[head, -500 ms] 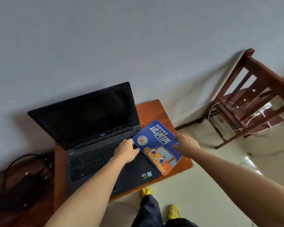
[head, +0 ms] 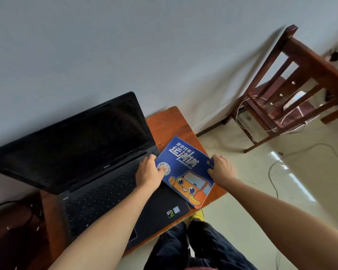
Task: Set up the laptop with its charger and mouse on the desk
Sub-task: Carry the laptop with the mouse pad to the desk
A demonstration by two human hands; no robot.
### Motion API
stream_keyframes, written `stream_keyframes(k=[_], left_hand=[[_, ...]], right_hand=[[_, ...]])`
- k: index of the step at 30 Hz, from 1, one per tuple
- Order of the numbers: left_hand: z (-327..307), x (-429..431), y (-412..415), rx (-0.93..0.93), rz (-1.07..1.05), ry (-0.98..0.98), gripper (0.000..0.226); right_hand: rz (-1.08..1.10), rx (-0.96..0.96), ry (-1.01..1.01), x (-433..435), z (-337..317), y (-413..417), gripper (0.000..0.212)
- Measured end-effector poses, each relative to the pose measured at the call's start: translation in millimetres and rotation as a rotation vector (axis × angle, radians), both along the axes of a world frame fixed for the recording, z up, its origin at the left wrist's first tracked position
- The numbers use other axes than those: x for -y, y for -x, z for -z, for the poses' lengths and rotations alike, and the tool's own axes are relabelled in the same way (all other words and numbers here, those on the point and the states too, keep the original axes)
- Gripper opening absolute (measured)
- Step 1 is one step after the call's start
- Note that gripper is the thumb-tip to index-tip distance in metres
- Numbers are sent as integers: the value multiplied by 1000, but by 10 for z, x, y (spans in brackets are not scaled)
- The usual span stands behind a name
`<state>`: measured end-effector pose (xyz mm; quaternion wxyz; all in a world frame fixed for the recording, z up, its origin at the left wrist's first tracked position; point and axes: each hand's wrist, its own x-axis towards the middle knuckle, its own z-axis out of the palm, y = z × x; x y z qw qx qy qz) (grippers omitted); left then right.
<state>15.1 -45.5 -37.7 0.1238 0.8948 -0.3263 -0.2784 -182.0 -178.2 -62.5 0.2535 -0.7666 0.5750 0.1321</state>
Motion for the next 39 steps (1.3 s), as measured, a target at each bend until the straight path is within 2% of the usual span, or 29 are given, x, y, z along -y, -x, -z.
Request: stream_keyframes(k=[4, 9, 12, 15, 20, 26, 31, 35, 39], left_hand=[[-21, 27, -8, -160, -134, 47, 40], [-178, -124, -9, -353, -270, 135, 25], [-303, -374, -37, -408, -325, 159, 19], [-427, -733, -68, -414, -410, 205, 15], [-468, -1397, -112, -438, -671, 268, 13], [-408, -1927, -240, -403, -850, 256, 8], [-240, -2145, -447, -414, -852, 204, 5], [-77, -2250, -588, -416, -777, 88, 9], [46, -2328, -721, -377, -747, 59, 15]], right_hand=[[123, 136, -135, 9, -64, -107, 16], [244, 371, -293, 6, -263, -269, 17], [354, 540, -443, -2, -393, -410, 19], [294, 606, -522, -38, -516, -649, 17], [154, 584, -606, -293, -654, -1079, 13], [8, 515, -597, -757, -645, -1605, 19], [-72, 453, -490, -1038, -442, -1956, 30], [-103, 350, -350, -1132, -343, -1921, 39], [-142, 222, -265, -1100, -260, -1735, 36]])
